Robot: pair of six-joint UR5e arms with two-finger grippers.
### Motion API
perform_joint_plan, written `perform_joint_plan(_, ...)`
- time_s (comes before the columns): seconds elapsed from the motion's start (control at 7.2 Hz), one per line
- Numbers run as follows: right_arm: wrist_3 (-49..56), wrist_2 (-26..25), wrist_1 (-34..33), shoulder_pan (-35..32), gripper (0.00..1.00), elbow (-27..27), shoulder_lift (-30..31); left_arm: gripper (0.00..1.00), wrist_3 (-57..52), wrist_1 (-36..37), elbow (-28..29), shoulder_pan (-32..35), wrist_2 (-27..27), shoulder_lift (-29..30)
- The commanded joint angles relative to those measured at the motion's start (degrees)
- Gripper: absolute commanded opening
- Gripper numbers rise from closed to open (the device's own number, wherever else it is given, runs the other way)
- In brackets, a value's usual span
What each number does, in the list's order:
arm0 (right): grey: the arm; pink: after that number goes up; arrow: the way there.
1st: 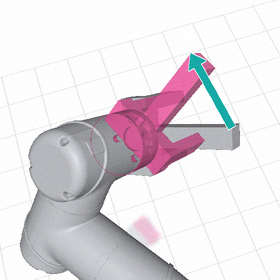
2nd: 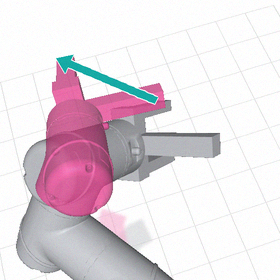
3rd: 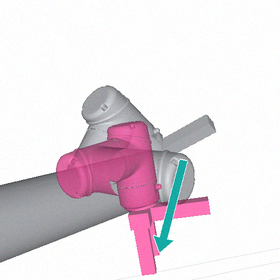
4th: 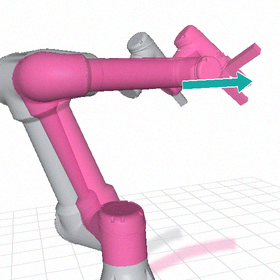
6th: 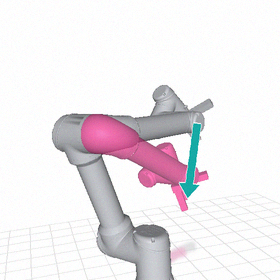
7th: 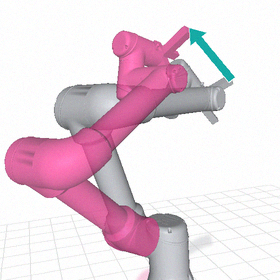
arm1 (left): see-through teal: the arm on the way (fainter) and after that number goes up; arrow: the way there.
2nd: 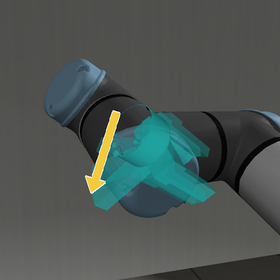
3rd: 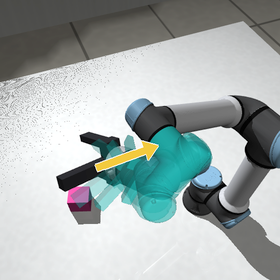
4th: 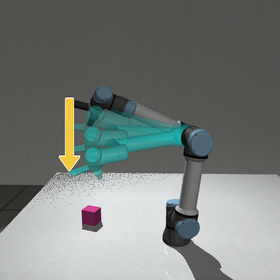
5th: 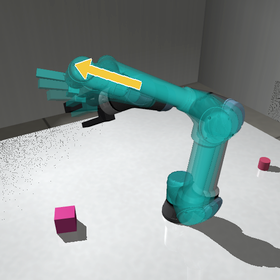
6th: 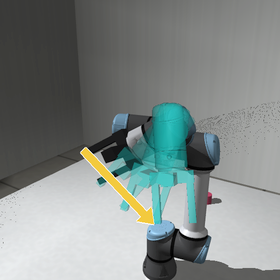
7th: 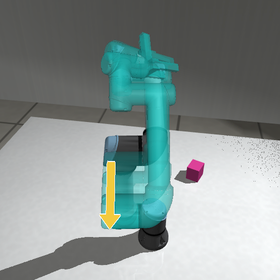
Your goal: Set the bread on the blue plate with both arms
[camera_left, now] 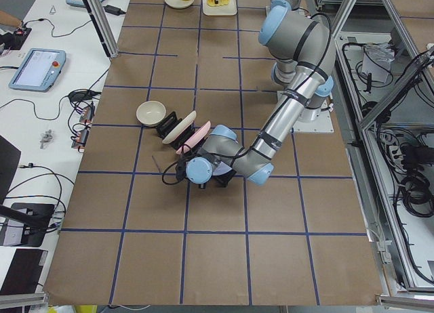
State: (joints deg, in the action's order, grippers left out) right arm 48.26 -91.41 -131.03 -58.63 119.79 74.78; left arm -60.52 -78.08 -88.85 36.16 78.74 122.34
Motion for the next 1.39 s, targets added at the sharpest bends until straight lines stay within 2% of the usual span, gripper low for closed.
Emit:
perform_joint_plan(0.0,0.17,0.00,-0.11,0.00,0.86,0.18,-0.25,0.16,0.58,-0.05,0.42,0.05,0.10,-0.78)
perform_joint_plan(0.14,0.17,0.00,-0.19,0.00,0.81,0.18,-0.51,0.16,0.58,-0.84,0.17,-0.12,1.32,-2.79)
perform_joint_plan(0.42,-0.09,-0.08,-0.20,0.00,0.60,0.00,-0.95,0.16,0.40,-6.43,0.42,-1.17,3.60,-9.10)
perform_joint_plan(0.56,-0.01,-0.35,-0.20,0.00,0.41,-0.17,-0.95,0.16,0.40,-10.21,0.43,-1.44,4.05,-13.06)
perform_joint_plan(0.83,1.12,-0.87,-0.28,0.00,0.16,-0.61,-0.95,0.16,0.14,-18.03,1.74,-3.01,6.51,-18.95)
perform_joint_plan(0.97,1.48,-0.87,-0.28,0.00,0.08,-0.61,-0.95,0.16,0.14,-21.99,1.66,-3.37,6.43,-22.55)
perform_joint_plan(1.25,1.31,-0.87,-0.37,0.00,0.08,-1.05,-0.08,0.16,2.14,-27.45,-0.44,-2.33,5.73,-29.85)
